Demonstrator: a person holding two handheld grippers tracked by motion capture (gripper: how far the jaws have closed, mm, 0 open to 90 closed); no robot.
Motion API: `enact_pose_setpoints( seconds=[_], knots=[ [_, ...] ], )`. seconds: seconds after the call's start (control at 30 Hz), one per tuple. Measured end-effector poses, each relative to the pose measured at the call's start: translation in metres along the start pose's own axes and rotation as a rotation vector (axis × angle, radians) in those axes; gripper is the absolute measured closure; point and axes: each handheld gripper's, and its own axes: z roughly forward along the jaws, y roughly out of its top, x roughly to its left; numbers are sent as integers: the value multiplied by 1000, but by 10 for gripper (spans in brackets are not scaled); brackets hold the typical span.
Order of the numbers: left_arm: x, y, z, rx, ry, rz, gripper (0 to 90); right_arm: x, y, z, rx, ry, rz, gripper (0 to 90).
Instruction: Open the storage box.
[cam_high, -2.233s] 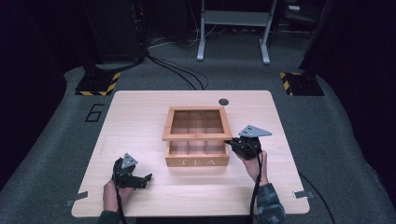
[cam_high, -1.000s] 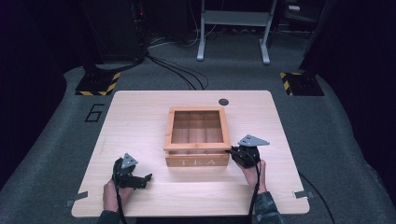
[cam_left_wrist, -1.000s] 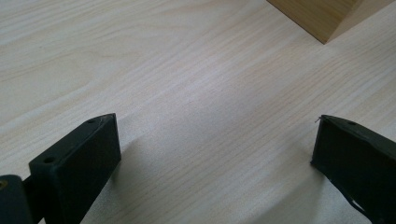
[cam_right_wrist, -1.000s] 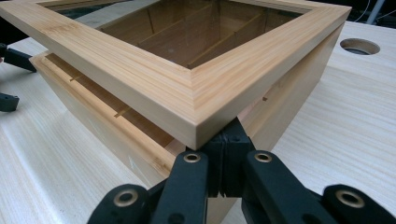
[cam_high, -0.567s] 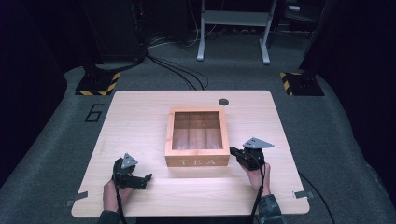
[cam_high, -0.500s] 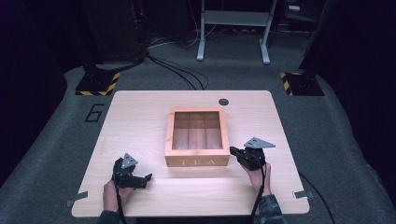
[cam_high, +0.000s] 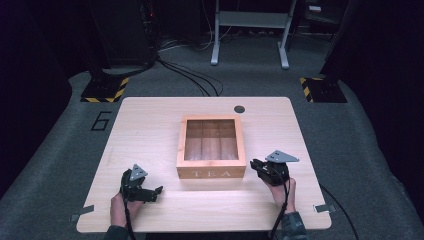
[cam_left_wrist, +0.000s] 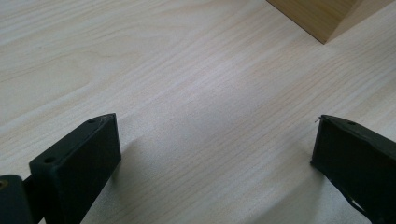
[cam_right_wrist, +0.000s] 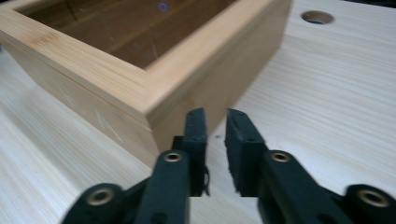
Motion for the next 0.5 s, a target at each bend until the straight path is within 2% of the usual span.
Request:
enact_pose_setpoints(
  seconds=[0.2,0.23,0.27,0.37,0.5],
  knots=[
    [0,0,0,0,-1,4,9,-15,-21,-12,47,-81,44,496],
    [0,0,0,-1,1,5,10,-18,-24,-14,52,-84,52,460],
    [0,0,0,0,-1,4,9,-20,-29,-15,59,-97,71,443],
    [1,0,0,4,-8,10,10,-25,-38,-18,84,-143,69,392],
    [1,0,0,3,-8,9,10,-27,-46,-17,101,-158,85,337]
  ],
)
